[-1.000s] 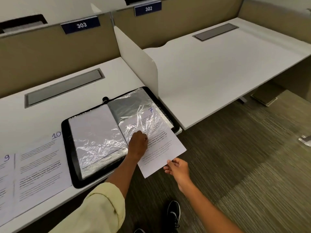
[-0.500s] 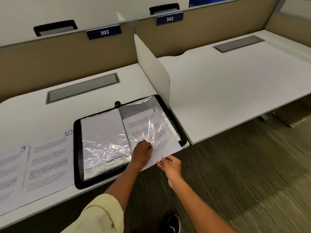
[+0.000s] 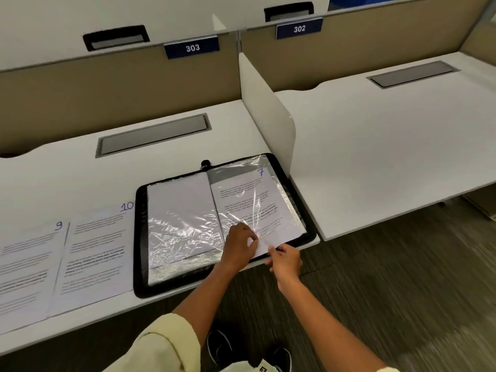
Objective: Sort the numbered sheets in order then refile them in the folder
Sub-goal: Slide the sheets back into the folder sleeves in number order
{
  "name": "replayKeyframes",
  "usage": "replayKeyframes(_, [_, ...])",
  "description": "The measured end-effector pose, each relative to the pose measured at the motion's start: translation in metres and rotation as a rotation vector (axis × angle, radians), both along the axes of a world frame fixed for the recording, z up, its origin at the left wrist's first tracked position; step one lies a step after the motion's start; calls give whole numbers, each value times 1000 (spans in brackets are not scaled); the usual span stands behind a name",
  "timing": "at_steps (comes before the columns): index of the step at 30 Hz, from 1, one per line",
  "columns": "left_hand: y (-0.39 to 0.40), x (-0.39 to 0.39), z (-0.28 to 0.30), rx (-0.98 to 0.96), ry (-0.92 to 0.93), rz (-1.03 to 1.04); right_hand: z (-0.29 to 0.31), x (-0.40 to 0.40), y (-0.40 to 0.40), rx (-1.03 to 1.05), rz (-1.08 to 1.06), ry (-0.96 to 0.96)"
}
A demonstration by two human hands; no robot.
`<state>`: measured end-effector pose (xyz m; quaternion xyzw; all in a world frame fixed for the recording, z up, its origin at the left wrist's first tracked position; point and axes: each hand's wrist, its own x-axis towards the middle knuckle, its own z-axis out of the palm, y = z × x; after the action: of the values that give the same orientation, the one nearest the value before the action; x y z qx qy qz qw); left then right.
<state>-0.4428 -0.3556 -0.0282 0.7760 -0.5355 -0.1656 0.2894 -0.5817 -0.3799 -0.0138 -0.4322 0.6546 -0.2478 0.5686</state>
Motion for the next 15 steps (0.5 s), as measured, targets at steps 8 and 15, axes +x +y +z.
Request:
replayKeyframes(8, [3,7,-4,-2,110,7,1,29,-22,-33,16,98])
replayKeyframes(15, [4,14,-9,-25,157,-13,1,48,-36,-40,32,116])
